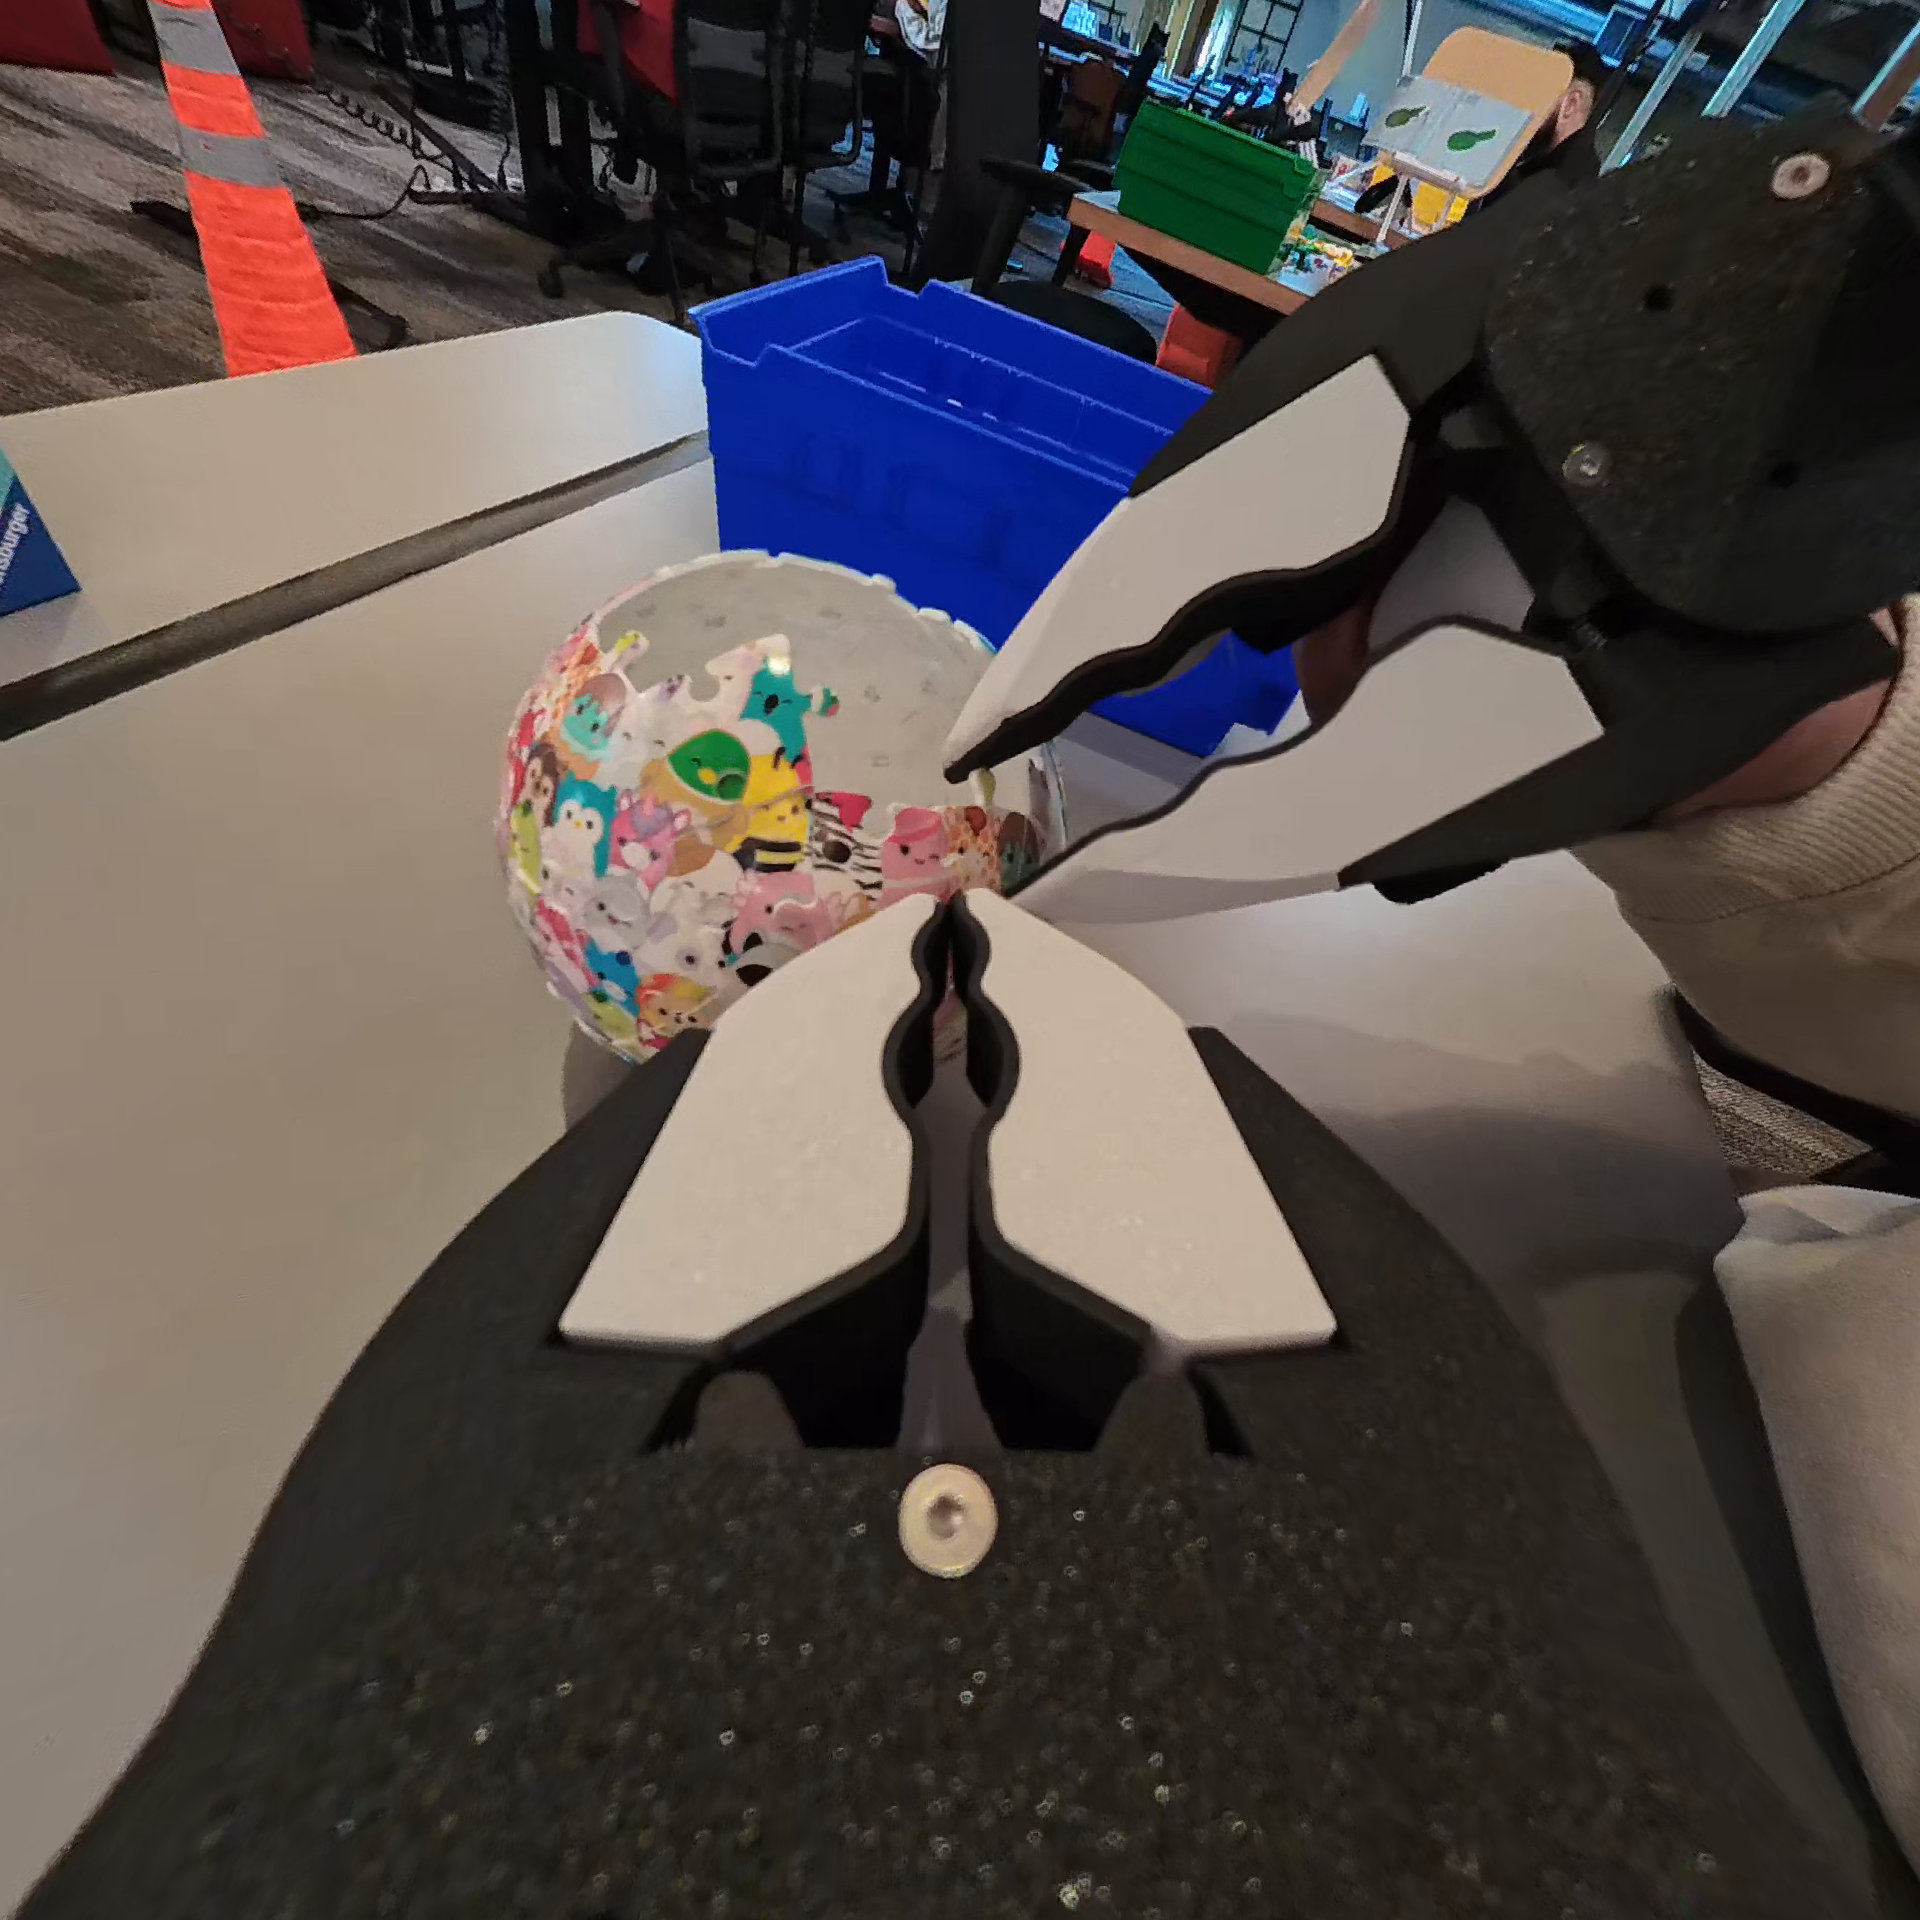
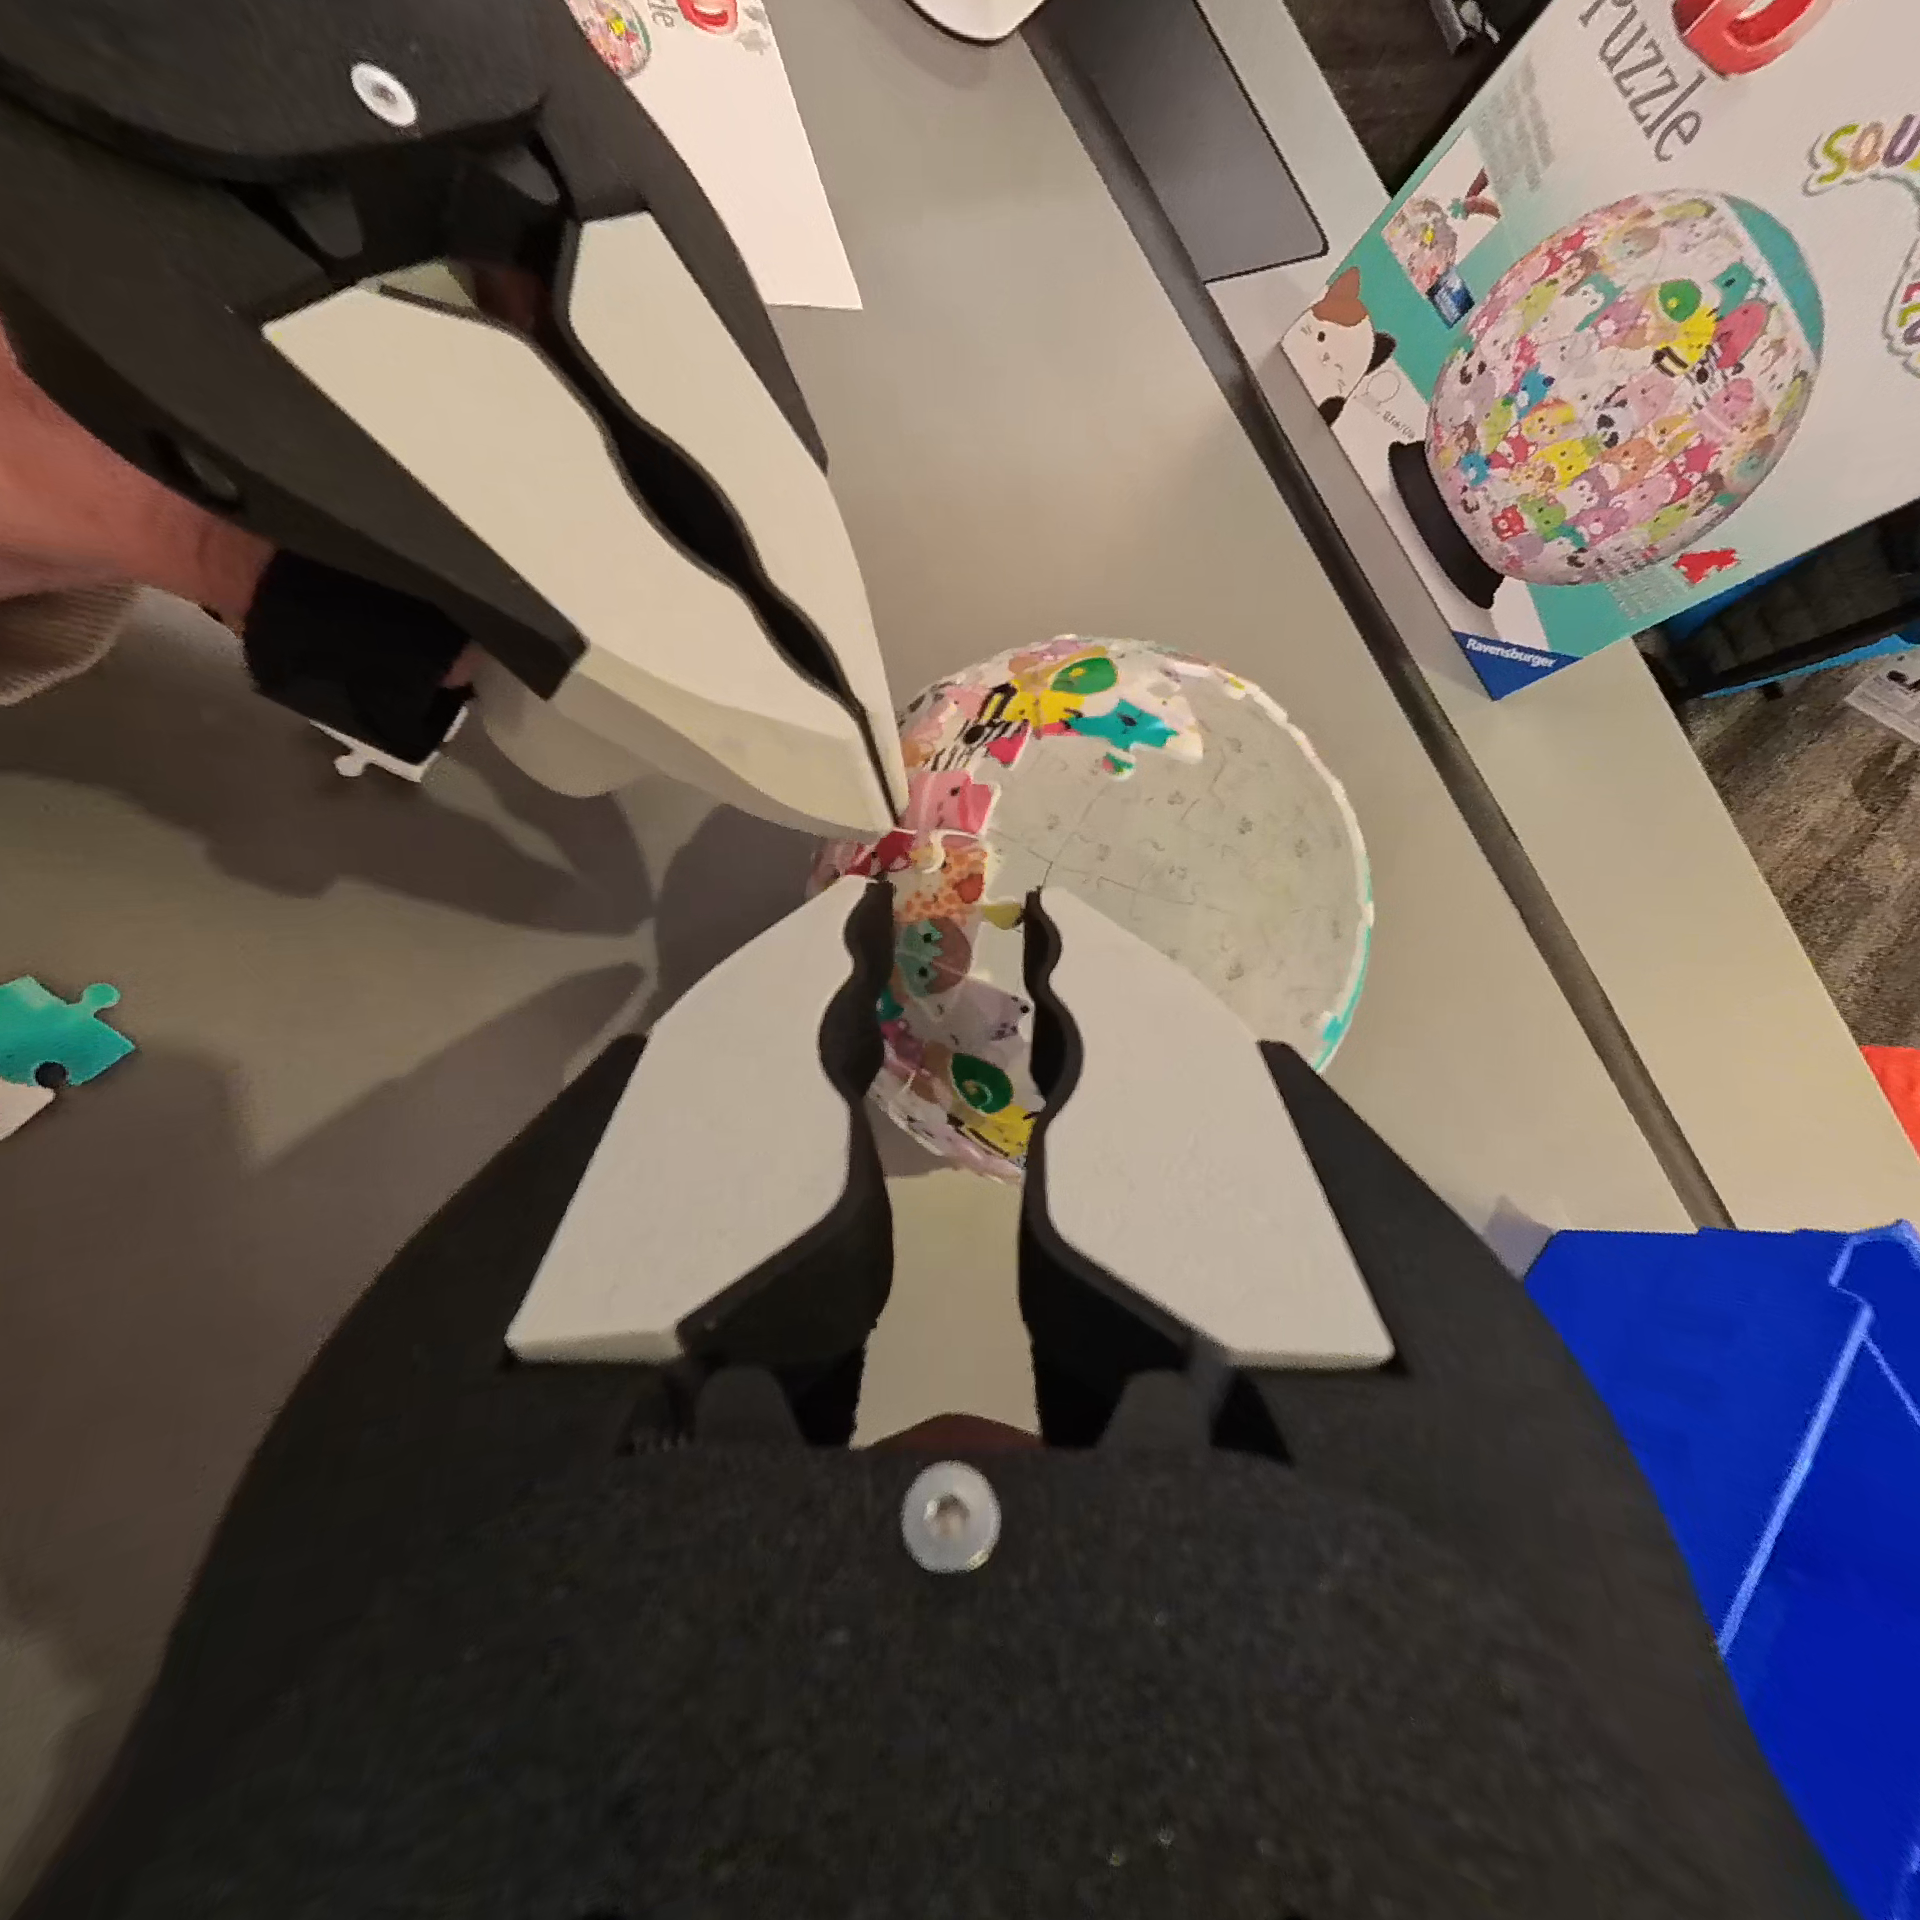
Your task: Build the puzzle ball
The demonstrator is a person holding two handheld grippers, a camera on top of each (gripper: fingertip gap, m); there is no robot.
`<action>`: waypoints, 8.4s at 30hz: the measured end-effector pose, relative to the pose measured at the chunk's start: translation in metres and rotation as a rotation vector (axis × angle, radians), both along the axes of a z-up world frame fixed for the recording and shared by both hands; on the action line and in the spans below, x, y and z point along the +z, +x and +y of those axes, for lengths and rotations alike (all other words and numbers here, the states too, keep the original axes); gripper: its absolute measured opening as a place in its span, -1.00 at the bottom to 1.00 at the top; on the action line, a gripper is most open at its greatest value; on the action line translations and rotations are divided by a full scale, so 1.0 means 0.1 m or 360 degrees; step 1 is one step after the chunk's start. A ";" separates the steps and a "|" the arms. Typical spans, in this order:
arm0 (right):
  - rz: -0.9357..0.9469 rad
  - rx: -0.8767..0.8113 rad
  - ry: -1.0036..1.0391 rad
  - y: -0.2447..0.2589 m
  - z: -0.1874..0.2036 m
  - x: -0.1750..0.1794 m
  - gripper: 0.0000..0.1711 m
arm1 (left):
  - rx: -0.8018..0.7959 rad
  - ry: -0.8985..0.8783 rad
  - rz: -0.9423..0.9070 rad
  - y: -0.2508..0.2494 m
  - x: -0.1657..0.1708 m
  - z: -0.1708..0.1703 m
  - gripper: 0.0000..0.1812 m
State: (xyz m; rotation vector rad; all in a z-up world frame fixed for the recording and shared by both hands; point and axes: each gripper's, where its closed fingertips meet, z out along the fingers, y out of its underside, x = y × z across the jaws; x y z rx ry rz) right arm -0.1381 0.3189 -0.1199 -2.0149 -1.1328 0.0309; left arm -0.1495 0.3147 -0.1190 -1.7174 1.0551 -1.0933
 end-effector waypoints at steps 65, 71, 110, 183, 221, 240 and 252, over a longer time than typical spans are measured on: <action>0.0810 0.0004 -0.0344 0.55 0.20 -0.57 0.21 | 0.0029 -0.0390 0.0111 0.02 -0.43 -0.09 -0.27; 0.0844 -0.0075 -0.0380 0.62 0.16 -0.59 0.21 | -0.0051 -0.0263 0.0208 -0.19 -0.49 0.09 0.12; 0.0415 0.0199 -0.0583 0.48 0.25 -1.08 0.37 | -0.0780 -0.0291 0.0636 0.15 -0.89 0.17 0.38; 0.0038 0.0175 0.0816 -0.45 -1.69 -0.26 -1.00 | 0.0056 0.0142 0.0194 -0.65 0.03 -1.21 -1.00; 0.0127 0.0168 0.0763 -0.49 -1.51 -0.23 -1.00 | -0.0437 0.0351 0.0704 -0.27 0.15 -1.15 -1.00; 0.0130 0.0216 0.0763 -0.27 -1.68 -0.13 -1.00 | -0.0224 0.0404 0.0518 -0.51 0.25 -1.44 -0.81; 0.0029 0.0337 0.0949 -0.24 -1.48 0.04 -0.51 | -0.0033 0.0247 0.0431 -0.48 -0.16 -1.66 -0.78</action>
